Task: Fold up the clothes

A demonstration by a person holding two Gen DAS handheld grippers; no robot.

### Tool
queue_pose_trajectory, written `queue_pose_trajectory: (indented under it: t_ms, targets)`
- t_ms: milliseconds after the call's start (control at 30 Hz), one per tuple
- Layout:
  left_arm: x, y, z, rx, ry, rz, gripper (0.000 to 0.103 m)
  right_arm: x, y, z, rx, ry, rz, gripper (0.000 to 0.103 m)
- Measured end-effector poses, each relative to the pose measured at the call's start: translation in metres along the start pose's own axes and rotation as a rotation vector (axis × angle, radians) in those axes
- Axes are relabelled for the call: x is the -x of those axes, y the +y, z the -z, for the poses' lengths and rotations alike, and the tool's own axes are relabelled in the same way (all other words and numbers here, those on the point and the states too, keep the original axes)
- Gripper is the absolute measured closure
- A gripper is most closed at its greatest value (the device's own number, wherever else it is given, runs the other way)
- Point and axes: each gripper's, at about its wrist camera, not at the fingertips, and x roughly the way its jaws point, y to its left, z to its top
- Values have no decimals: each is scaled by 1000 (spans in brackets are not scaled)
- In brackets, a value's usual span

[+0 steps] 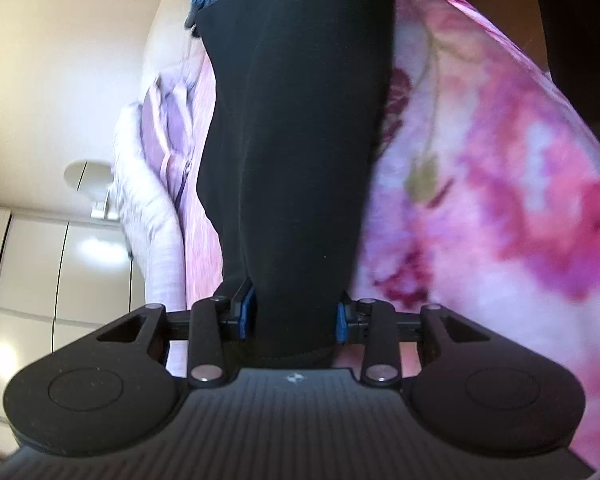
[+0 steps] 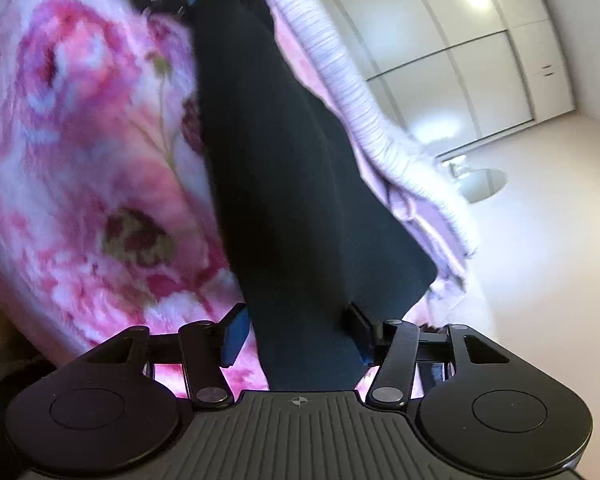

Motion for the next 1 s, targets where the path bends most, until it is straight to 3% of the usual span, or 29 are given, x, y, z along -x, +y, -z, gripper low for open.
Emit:
queue_pose_trajectory:
  t_ms: [100, 233, 400, 500, 600, 700, 833, 1000]
  targets:
    - [1, 0, -5, 29, 34, 3, 72, -6, -1, 3, -10, -18, -6, 49]
    - [22, -2, -15, 68, 71, 37, 72, -14, -26, 17, -17, -54, -74, 64]
    - [38, -13, -47, 102, 94, 23, 71, -28, -44, 39, -59, -2, -76, 63]
    - [42, -11, -45, 141, 92, 29, 68, -27, -37, 40, -29, 2, -63, 58]
    - [63, 0, -33, 223, 59, 91, 64, -17, -55, 44, -160, 34, -86, 57]
    - [84, 19, -6, 352, 12, 230, 65, -6, -85, 58, -373, 67, -125, 56]
    - [98, 73, 29, 637, -58, 408, 71, 7, -124, 83, -668, 65, -168, 56]
    - [70, 142, 45, 835, -136, 398, 70, 6, -171, 100, -972, -18, -200, 56]
